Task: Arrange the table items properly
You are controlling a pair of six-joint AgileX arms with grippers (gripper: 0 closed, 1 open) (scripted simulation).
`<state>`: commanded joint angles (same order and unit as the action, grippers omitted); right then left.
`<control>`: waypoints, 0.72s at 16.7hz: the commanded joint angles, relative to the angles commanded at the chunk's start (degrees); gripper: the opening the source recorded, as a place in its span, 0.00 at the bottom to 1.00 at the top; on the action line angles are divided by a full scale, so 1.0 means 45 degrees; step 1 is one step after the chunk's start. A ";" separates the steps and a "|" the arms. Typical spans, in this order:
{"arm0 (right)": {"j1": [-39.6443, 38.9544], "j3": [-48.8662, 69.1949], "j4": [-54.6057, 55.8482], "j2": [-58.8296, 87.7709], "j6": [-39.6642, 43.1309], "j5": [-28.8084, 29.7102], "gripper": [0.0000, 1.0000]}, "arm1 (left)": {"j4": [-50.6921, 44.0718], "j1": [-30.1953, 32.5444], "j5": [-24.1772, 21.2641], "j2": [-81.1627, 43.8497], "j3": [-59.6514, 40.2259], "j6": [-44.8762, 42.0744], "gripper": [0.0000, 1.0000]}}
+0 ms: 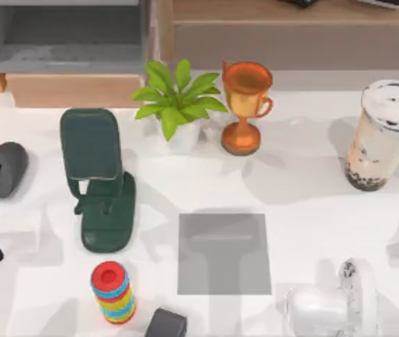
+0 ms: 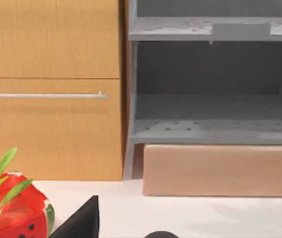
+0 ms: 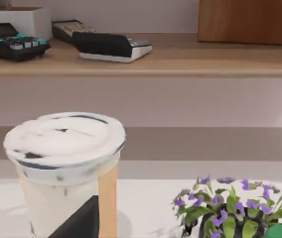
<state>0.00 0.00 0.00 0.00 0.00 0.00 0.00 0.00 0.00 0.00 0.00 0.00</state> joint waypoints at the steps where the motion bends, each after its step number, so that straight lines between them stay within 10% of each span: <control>1: 0.0000 0.0000 0.0000 0.0000 0.0000 0.0000 1.00 | 0.0000 0.0000 0.0000 0.0000 0.0000 0.0000 1.00; 12: 0.0000 0.0000 0.0000 0.0000 0.0000 0.0000 1.00 | -0.4489 -0.0097 -0.0012 -0.7331 -0.6701 -0.0638 1.00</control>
<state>0.00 0.00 0.00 0.00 0.00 0.00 -20.20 -0.44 -0.05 -32.99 -30.16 -2.87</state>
